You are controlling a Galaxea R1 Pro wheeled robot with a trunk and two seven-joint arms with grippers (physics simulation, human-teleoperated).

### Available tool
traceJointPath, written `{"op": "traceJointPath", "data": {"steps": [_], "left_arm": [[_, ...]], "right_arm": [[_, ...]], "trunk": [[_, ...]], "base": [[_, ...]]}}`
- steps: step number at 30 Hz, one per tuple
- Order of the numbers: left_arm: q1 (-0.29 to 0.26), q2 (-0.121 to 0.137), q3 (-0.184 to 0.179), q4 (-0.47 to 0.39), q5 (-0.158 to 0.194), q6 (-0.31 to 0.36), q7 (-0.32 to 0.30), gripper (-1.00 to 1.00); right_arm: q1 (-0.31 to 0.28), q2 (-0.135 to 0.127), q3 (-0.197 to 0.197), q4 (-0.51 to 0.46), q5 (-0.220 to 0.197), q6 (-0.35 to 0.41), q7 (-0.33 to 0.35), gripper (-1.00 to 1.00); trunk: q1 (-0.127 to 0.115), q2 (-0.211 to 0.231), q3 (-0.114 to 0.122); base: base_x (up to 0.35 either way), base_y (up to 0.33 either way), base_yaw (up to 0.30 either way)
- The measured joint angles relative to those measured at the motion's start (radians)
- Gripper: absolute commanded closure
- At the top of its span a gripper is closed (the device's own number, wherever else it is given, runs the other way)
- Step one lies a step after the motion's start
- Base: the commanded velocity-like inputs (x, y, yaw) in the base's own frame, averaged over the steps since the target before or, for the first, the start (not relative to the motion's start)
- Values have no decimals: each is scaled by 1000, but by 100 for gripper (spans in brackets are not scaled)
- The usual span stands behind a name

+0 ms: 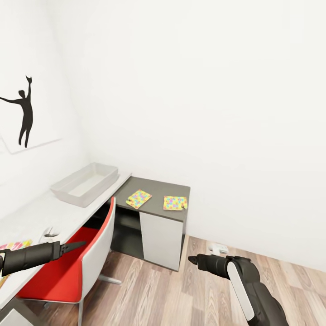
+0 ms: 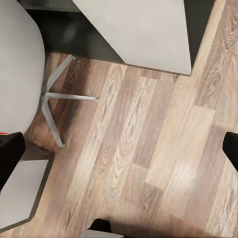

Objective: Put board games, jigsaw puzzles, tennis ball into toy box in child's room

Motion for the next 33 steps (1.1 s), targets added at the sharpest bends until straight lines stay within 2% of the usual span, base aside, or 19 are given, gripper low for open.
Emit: {"op": "traceJointPath", "data": {"steps": [13,33], "left_arm": [[0,0,-1,0,0,0,0,-100],[0,-2,-4,0,0,0,1,-100]], "right_arm": [[0,1,1,2,0,-1,1,-100],[0,1,2,6,0,-1,1,-100]], "trunk": [[0,0,-21],[0,0,-38]], "base": [[334,0,39],[334,0,244]]}}
